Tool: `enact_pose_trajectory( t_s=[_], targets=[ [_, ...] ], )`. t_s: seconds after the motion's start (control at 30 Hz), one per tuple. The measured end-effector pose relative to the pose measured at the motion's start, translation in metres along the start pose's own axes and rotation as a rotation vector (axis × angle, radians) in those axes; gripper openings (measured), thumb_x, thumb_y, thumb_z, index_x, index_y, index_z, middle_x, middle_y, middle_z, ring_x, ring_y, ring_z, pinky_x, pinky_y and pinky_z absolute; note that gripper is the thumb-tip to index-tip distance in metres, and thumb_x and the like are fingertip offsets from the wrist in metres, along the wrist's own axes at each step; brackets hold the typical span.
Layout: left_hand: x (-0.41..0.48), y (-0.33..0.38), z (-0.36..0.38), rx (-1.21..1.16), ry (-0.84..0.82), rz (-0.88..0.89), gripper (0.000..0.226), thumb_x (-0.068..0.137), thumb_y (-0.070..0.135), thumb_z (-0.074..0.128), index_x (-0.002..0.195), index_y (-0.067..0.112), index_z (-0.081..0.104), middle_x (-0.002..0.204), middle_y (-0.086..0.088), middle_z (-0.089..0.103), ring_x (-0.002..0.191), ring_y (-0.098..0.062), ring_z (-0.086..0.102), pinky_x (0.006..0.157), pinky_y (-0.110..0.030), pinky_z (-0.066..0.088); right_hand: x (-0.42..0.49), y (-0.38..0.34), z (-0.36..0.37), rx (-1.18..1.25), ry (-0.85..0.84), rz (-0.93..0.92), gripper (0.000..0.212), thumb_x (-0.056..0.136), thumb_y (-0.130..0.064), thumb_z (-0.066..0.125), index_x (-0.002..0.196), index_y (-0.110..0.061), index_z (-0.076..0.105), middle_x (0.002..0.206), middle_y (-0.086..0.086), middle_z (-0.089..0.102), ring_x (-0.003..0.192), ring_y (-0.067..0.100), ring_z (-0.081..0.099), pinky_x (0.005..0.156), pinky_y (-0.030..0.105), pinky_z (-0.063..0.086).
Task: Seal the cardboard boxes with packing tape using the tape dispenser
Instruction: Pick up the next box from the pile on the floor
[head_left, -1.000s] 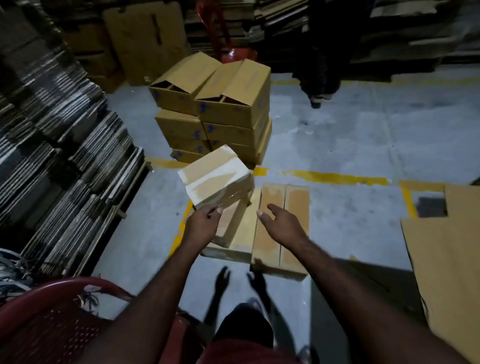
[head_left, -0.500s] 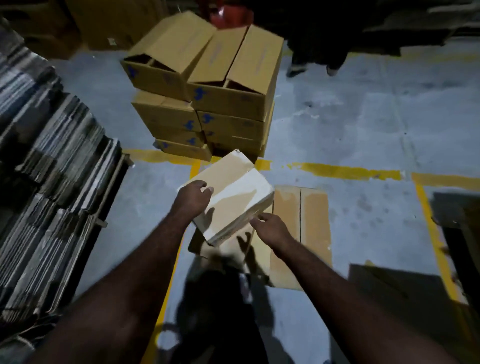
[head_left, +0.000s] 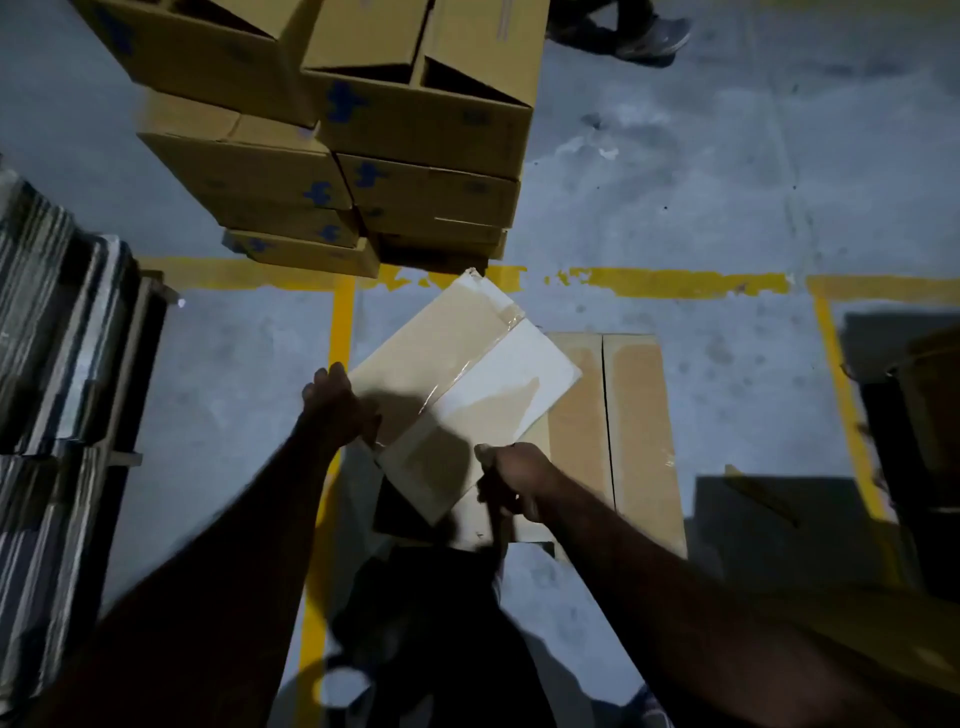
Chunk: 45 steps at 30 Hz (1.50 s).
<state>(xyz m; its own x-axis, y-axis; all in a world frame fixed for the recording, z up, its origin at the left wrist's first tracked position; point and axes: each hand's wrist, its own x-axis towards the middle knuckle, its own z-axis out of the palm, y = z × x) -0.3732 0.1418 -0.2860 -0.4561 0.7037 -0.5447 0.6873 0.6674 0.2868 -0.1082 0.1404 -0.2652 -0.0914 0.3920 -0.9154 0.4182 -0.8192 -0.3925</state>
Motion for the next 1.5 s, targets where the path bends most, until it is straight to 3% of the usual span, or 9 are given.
enact_pose_trajectory(
  t_s=[0.13,0.2,0.3,0.5,0.63,0.83,1.03,1.27,1.5],
  targets=[
    [0.004,0.0,0.004,-0.041,-0.059,-0.01,0.074,0.082,0.04,0.081,0.131,-0.004,0.047,0.127,-0.032,0.052,0.119,-0.05,0.052,0.091,-0.049,0.045,0.007,-0.003,0.001,0.09,-0.056,0.026,0.029,0.083,-0.027,0.069,0.1,-0.003,0.065,0.08,0.017,0.053,0.061,0.03,0.061,0.049,0.025,0.036],
    [-0.007,0.007,-0.001,-0.035,-0.042,0.021,0.083,0.074,0.06,0.076,0.133,0.005,0.053,0.124,-0.031,0.051,0.117,-0.049,0.051,0.094,-0.047,0.044,0.004,-0.006,-0.009,0.135,-0.017,0.023,0.014,0.089,-0.02,0.068,0.093,-0.008,0.061,0.068,0.008,0.05,0.047,0.021,0.057,0.052,0.027,0.038],
    [-0.023,0.023,-0.01,-0.111,-0.024,0.14,0.087,0.058,0.078,0.056,0.119,0.017,0.066,0.104,-0.023,0.062,0.109,-0.041,0.058,0.089,-0.043,0.049,-0.008,-0.011,-0.035,0.222,0.05,-0.027,0.011,0.092,-0.018,0.066,0.088,-0.017,0.056,0.055,-0.005,0.049,0.06,0.017,0.053,0.063,0.032,0.043],
    [-0.091,0.116,-0.052,-0.539,-0.062,0.301,0.062,0.077,0.053,0.066,0.128,0.019,0.063,0.11,-0.002,0.069,0.101,-0.021,0.064,0.081,-0.033,0.051,-0.067,-0.036,-0.103,0.479,0.183,-0.403,0.049,0.087,-0.015,0.07,0.132,-0.022,0.054,0.119,0.001,0.071,0.108,0.023,0.068,0.09,0.04,0.055],
    [-0.137,0.199,-0.061,-0.685,-0.08,0.502,0.041,0.094,0.026,0.071,0.133,0.023,0.06,0.118,0.009,0.069,0.106,0.001,0.064,0.093,-0.032,0.05,-0.138,-0.043,-0.167,0.559,0.354,-0.6,0.049,0.093,-0.005,0.062,0.137,-0.018,0.047,0.123,0.002,0.069,0.111,0.02,0.068,0.097,0.037,0.054],
    [-0.221,0.35,-0.063,-0.715,-0.152,0.815,0.065,0.087,0.045,0.066,0.146,0.024,0.05,0.137,0.01,0.062,0.128,-0.009,0.056,0.114,-0.035,0.042,-0.267,-0.018,-0.285,0.564,0.747,-0.814,0.046,0.096,-0.01,0.062,0.138,-0.021,0.047,0.118,-0.008,0.068,0.101,0.005,0.068,0.083,0.024,0.053],
    [-0.343,0.463,-0.042,-0.716,-0.29,1.119,0.077,0.086,0.059,0.064,0.152,0.024,0.044,0.148,0.003,0.056,0.137,-0.014,0.052,0.115,-0.048,0.042,-0.41,0.059,-0.37,0.614,1.045,-0.926,0.048,0.089,-0.011,0.062,0.134,-0.024,0.05,0.117,-0.005,0.068,0.107,0.013,0.067,0.09,0.032,0.055],
    [-0.507,0.546,0.03,-0.653,-0.489,1.379,0.064,0.083,0.055,0.064,0.14,0.027,0.053,0.134,-0.001,0.06,0.12,-0.016,0.061,0.104,-0.049,0.05,-0.527,0.201,-0.428,0.704,1.336,-0.826,0.047,0.086,-0.014,0.062,0.13,-0.027,0.052,0.117,-0.005,0.069,0.105,0.019,0.069,0.09,0.043,0.058],
    [-0.647,0.575,0.137,-0.417,-0.648,1.523,0.064,0.1,0.033,0.063,0.157,0.025,0.036,0.149,0.008,0.035,0.133,-0.007,0.04,0.107,-0.027,0.035,-0.589,0.354,-0.48,0.747,1.426,-0.583,0.041,0.095,-0.009,0.061,0.134,-0.019,0.053,0.119,0.002,0.067,0.104,0.023,0.068,0.087,0.041,0.057]
  ],
)
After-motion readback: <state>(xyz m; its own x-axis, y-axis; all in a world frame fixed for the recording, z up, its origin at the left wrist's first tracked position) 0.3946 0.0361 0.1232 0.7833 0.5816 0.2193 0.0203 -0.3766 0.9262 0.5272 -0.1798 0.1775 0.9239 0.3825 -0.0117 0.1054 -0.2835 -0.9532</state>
